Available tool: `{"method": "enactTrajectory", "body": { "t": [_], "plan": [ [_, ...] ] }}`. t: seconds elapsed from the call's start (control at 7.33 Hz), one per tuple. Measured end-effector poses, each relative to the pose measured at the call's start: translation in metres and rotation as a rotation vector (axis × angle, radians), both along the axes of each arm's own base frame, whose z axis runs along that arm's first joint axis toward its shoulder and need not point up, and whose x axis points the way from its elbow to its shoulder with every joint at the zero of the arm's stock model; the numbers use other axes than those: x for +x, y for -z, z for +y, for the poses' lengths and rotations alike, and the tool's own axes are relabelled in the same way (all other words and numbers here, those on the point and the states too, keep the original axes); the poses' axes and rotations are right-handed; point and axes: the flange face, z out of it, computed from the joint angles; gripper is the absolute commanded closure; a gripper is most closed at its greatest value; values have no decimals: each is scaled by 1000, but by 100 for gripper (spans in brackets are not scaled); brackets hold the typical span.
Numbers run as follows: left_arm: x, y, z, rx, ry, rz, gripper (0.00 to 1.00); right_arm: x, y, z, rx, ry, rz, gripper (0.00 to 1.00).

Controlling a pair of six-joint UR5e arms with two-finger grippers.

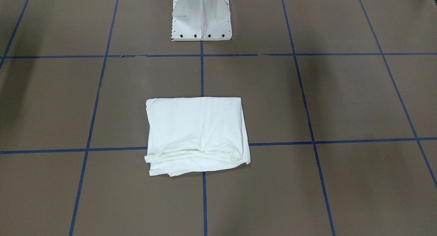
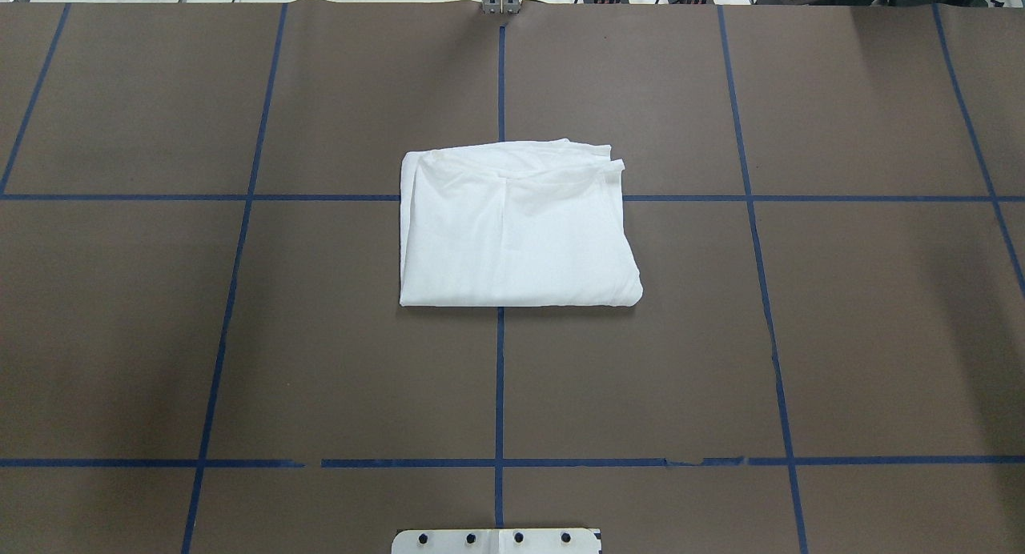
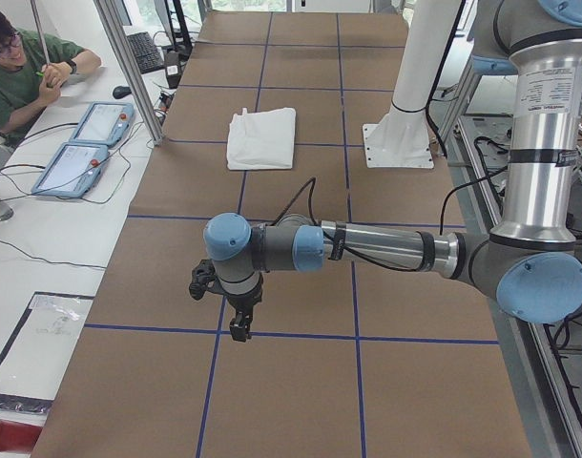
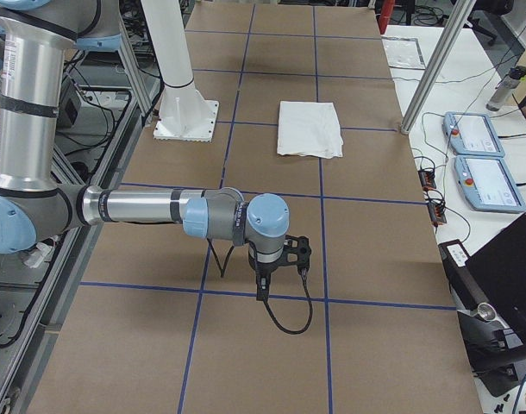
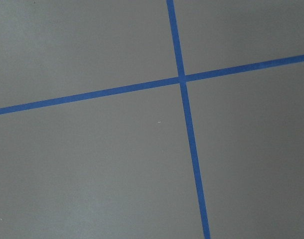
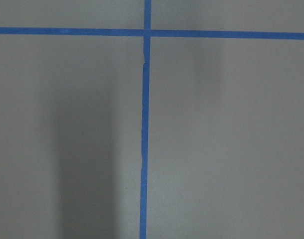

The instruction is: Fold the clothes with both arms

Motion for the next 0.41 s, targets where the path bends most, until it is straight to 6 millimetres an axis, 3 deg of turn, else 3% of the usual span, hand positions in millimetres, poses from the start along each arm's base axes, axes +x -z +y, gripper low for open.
{"method": "enactTrajectory", "body": {
  "t": [0.41],
  "plan": [
    [0,3,0,9,0,-1,0,0,0,1,-1,-1,2,0]
  ]
}}
